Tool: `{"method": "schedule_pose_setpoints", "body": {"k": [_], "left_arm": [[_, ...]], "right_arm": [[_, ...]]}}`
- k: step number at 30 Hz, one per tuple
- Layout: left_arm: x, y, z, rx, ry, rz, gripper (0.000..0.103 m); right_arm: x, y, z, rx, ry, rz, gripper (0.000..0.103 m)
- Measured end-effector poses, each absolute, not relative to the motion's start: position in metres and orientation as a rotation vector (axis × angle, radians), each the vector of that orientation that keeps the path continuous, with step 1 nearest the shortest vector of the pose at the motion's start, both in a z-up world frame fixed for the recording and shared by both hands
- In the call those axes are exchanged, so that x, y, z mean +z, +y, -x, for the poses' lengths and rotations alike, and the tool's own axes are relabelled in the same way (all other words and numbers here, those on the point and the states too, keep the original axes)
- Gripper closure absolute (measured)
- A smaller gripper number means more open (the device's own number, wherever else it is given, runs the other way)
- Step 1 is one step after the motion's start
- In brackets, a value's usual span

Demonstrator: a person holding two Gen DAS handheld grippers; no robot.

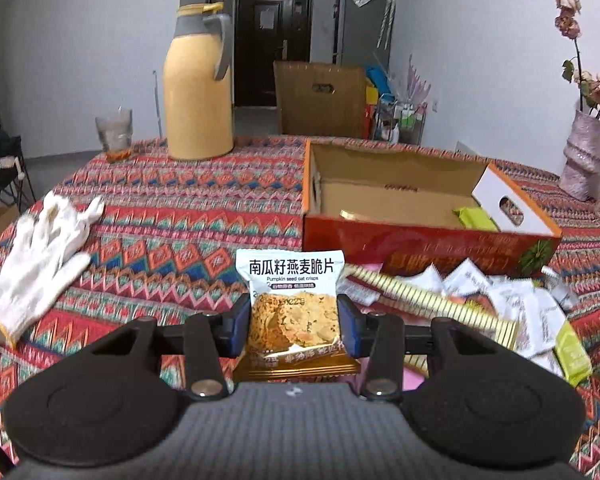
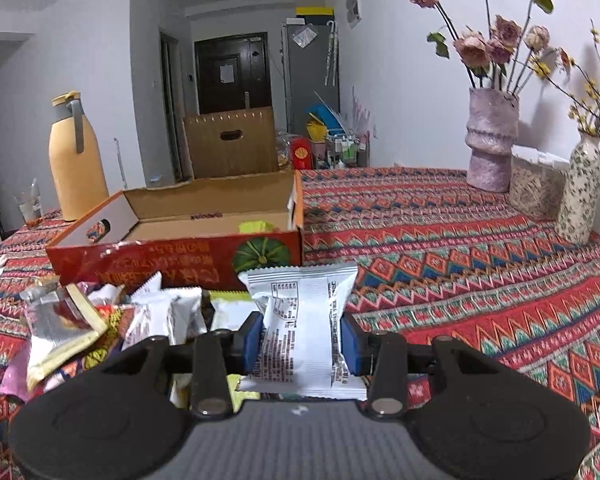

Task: Organize snacks
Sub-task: 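Carry both packets over the box and open both grippers to drop them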

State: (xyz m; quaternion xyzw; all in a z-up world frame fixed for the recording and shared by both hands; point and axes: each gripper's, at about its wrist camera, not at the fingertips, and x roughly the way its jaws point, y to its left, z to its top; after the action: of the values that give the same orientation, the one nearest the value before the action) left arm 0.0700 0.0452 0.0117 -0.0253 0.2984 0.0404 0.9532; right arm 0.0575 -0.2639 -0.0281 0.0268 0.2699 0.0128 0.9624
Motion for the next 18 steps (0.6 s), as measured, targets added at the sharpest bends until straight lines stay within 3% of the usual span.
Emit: {"method": "schedule_pose_setpoints", "body": {"k": [18], "left_arm": [[0.059,0.014,-0.140,0.043,0.482,0.023,0.058]], "right_arm": [[0.014,-0.225,-0.127,0.121,0.447,-0.013,0.063]]}}
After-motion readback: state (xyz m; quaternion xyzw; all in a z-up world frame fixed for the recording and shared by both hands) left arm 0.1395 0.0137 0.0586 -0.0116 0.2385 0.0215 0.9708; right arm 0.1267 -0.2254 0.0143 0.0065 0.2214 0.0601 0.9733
